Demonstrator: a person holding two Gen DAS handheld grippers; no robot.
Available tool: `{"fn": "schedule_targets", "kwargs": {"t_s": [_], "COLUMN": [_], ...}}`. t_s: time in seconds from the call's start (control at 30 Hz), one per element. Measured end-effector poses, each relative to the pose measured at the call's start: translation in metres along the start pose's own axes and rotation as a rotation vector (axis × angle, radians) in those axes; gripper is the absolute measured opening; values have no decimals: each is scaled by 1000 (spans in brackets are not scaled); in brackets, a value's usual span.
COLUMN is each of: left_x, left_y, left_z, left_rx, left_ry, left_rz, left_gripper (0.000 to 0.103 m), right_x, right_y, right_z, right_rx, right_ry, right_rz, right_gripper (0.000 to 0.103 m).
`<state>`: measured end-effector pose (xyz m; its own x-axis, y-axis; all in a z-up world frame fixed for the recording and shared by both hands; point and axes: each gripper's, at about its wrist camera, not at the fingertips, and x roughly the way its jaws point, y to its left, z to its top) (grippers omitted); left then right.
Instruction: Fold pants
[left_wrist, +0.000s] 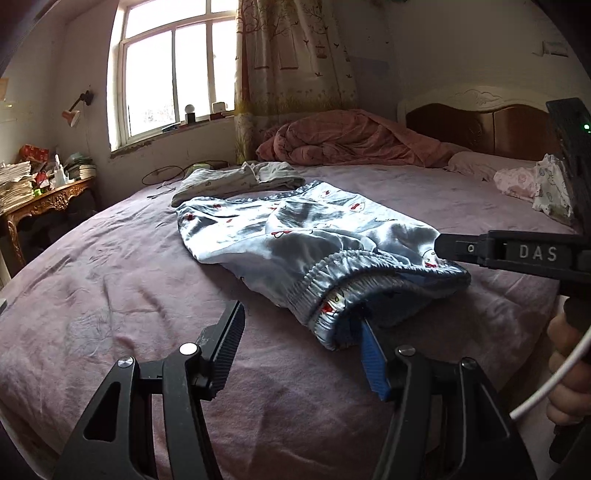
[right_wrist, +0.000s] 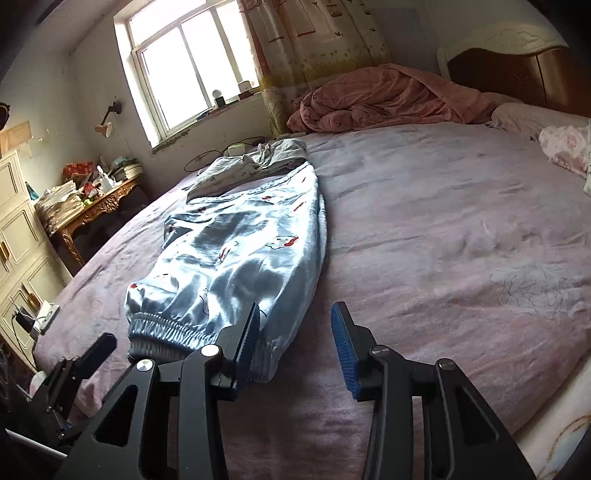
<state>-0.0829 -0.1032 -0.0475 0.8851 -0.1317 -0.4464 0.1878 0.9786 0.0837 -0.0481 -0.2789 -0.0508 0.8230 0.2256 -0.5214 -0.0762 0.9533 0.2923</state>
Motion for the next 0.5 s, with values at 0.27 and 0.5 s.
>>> {"fn": "schedule_targets", "kwargs": {"t_s": [0.27, 0.5], "left_x": [-25, -34], "left_y": [25, 108], "left_z": [5, -5], "left_rx": [-80, -149], "left_ry": [-81, 43], "left_rz": [115, 237], "left_gripper": [5, 5], "right_x": [4, 14], "right_y": [0, 9], "right_z": [7, 23], "right_rx": [-40, -111], "right_ry": [15, 38], "right_rz": [-38, -14], "right_gripper": [42, 42]}}
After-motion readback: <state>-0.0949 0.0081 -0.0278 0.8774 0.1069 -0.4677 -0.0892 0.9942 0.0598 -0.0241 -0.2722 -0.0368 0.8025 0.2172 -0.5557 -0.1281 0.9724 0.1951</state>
